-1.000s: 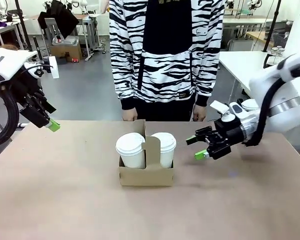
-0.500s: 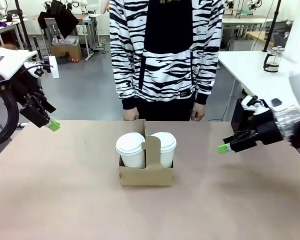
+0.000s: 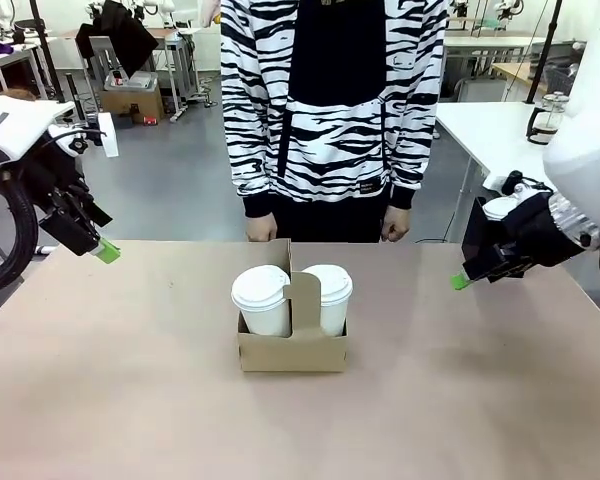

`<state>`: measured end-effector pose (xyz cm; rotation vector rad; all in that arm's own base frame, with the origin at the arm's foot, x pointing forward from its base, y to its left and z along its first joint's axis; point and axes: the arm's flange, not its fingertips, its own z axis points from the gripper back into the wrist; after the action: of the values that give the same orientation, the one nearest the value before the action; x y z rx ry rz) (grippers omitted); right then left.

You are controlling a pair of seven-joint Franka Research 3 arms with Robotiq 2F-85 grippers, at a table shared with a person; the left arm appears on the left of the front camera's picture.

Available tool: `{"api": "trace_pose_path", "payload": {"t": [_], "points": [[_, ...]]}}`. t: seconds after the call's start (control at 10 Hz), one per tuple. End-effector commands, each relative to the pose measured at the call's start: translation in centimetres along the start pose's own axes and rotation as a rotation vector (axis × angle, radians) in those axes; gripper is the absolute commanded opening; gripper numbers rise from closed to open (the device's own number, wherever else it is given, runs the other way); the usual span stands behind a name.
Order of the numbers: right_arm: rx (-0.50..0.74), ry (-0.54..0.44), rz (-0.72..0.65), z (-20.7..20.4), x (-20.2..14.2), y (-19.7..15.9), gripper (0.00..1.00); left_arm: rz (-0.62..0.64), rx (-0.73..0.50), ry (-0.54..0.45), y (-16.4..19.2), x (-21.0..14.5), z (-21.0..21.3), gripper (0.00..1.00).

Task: Pour a drink into a cup and package it in a carrier.
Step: Insert the held 600 ml Paper Cup into the Cup Carrier.

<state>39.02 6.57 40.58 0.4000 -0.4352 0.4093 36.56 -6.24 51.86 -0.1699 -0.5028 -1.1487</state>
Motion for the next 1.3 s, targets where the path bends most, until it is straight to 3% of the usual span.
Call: {"api": "trace_pose_path", "payload": {"t": [0.0, 1.2], "points": [[0.038, -0.054, 0.042, 0.26, 0.05, -0.42, 1.0, 0.016, -0.008, -0.007, -0.02, 0.1, 0.12, 1.0], [0.038, -0.054, 0.042, 0.26, 0.05, -0.42, 1.0, 0.016, -0.008, -0.007, -0.02, 0.1, 0.12, 1.0]]}}
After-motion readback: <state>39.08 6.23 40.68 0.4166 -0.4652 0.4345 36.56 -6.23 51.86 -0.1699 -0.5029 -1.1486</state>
